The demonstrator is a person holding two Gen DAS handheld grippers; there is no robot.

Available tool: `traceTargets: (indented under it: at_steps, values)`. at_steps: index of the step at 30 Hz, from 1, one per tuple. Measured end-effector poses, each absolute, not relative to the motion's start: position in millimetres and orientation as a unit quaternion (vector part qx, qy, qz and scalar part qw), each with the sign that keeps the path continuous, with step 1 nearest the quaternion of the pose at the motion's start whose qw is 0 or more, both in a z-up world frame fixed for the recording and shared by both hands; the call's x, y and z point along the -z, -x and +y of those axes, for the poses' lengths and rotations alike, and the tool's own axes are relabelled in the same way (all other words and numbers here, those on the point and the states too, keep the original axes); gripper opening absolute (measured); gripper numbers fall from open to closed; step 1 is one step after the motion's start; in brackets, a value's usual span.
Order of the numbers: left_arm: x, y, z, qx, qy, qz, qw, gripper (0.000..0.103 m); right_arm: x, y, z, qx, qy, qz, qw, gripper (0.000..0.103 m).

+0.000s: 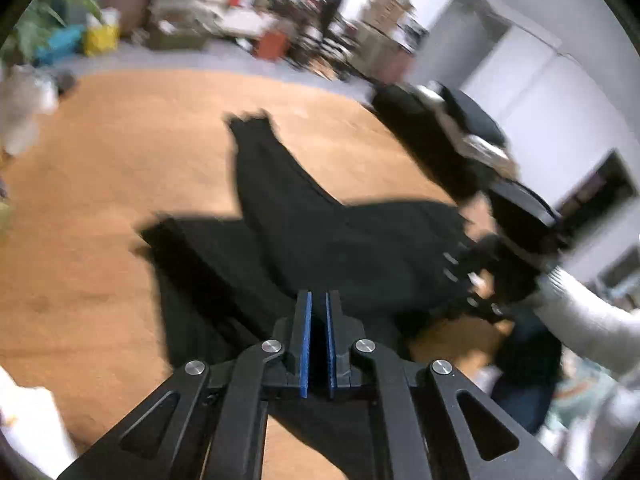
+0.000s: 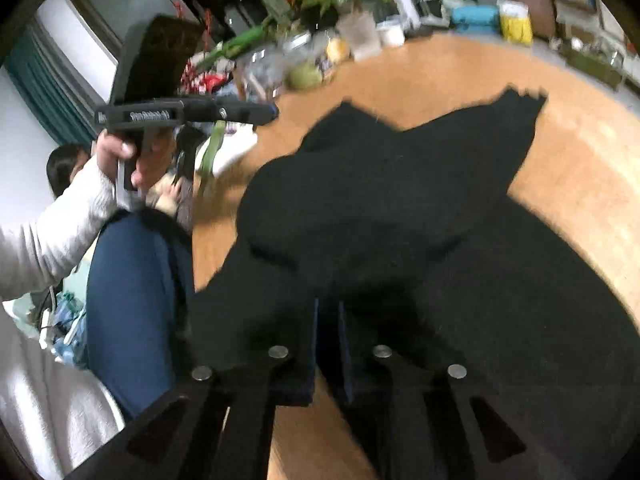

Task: Fold clothes

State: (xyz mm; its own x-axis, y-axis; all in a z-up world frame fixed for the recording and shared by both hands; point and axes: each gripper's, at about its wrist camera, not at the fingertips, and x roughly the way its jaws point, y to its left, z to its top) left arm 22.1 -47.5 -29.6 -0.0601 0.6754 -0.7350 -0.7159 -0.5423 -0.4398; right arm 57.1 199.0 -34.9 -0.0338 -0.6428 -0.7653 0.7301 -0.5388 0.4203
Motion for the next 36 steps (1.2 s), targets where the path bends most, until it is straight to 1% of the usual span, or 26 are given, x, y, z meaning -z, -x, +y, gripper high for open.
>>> traceTargets:
  at_steps: [1, 2, 3, 5, 7, 9, 10, 11, 12, 13, 14, 15, 16, 17, 19, 21, 23, 25, 27, 28, 29, 30, 32, 34, 36]
  values:
    - [33, -32, -43, -0.722, 0.495, 0.034, 0.482, 0.007, 32, -58, 203, 0.723, -0.498, 0.026, 0.477, 0.046]
    - [37, -42, -38, -0.716, 0.499, 0.048, 0.486, 0.008, 29, -58, 207, 0.729, -0.492, 0.009, 0.476, 0.069]
    - [41, -52, -34, -0.71, 0.503, 0.062, 0.49, 0.011, 26, -59, 212, 0.734, -0.486, -0.008, 0.474, 0.072]
    - [51, -69, -22, -0.698, 0.512, 0.093, 0.492, 0.017, 22, -53, 218, 0.744, -0.48, -0.038, 0.463, 0.073]
    - [60, -81, -9, -0.694, 0.517, 0.116, 0.488, 0.032, 21, -46, 218, 0.765, -0.478, -0.044, 0.43, 0.073]
    - [65, -87, 0, -0.693, 0.517, 0.124, 0.486, 0.037, 20, -43, 214, 0.779, -0.471, -0.034, 0.412, 0.067]
    - [66, -89, 4, -0.693, 0.517, 0.124, 0.487, 0.038, 20, -41, 207, 0.779, -0.47, -0.028, 0.414, 0.06]
    - [67, -90, 8, -0.693, 0.516, 0.124, 0.488, 0.038, 20, -40, 201, 0.779, -0.47, -0.022, 0.415, 0.048]
    - [67, -91, 11, -0.693, 0.516, 0.124, 0.488, 0.038, 24, -37, 195, 0.777, -0.475, -0.021, 0.413, 0.043]
    - [67, -91, 12, -0.691, 0.518, 0.122, 0.489, 0.039, 27, -35, 189, 0.774, -0.481, -0.02, 0.411, 0.036]
    - [66, -92, 11, -0.69, 0.52, 0.121, 0.489, 0.041, 30, -32, 187, 0.773, -0.488, -0.028, 0.405, 0.022]
    - [65, -93, 10, -0.689, 0.521, 0.119, 0.489, 0.044, 32, -28, 190, 0.771, -0.498, -0.042, 0.395, 0.016]
    - [64, -94, 9, -0.689, 0.522, 0.117, 0.489, 0.046, 35, -20, 196, 0.769, -0.507, -0.078, 0.382, 0.012]
    - [63, -95, 6, -0.693, 0.521, 0.111, 0.486, 0.048, 38, -10, 201, 0.763, -0.512, -0.114, 0.377, 0.01]
    - [62, -95, -1, -0.702, 0.52, 0.097, 0.476, 0.054, 39, -4, 212, 0.757, -0.514, -0.164, 0.367, 0.01]
    - [61, -90, -3, -0.719, 0.515, 0.086, 0.459, 0.057, 43, 2, 220, 0.744, -0.518, -0.205, 0.369, 0.01]
    - [58, -85, -4, -0.736, 0.507, 0.077, 0.443, 0.058, 47, 4, 223, 0.731, -0.522, -0.226, 0.376, 0.01]
    - [53, -81, 2, -0.744, 0.495, 0.073, 0.443, 0.059, 48, 2, 223, 0.729, -0.524, -0.225, 0.379, 0.01]
    - [52, -78, 11, -0.742, 0.486, 0.086, 0.453, 0.059, 49, 0, 223, 0.723, -0.524, -0.234, 0.385, 0.01]
    - [55, -74, 17, -0.736, 0.492, 0.097, 0.455, 0.045, 49, -1, 224, 0.72, -0.524, -0.239, 0.387, 0.01]
    - [58, -69, 22, -0.731, 0.499, 0.11, 0.452, 0.021, 49, -1, 224, 0.717, -0.523, -0.244, 0.391, 0.01]
    - [59, -65, 26, -0.728, 0.501, 0.13, 0.449, 0.003, 49, -1, 224, 0.713, -0.523, -0.249, 0.395, 0.011]
    - [55, -56, 31, -0.718, 0.499, 0.167, 0.455, 0.003, 49, 0, 222, 0.71, -0.531, -0.238, 0.396, 0.011]
    - [46, -48, 34, -0.7, 0.491, 0.197, 0.48, 0.003, 48, -2, 218, 0.71, -0.539, -0.206, 0.404, 0.01]
    - [39, -46, 35, -0.657, 0.483, 0.237, 0.528, 0.003, 48, -8, 210, 0.704, -0.549, -0.152, 0.425, 0.01]
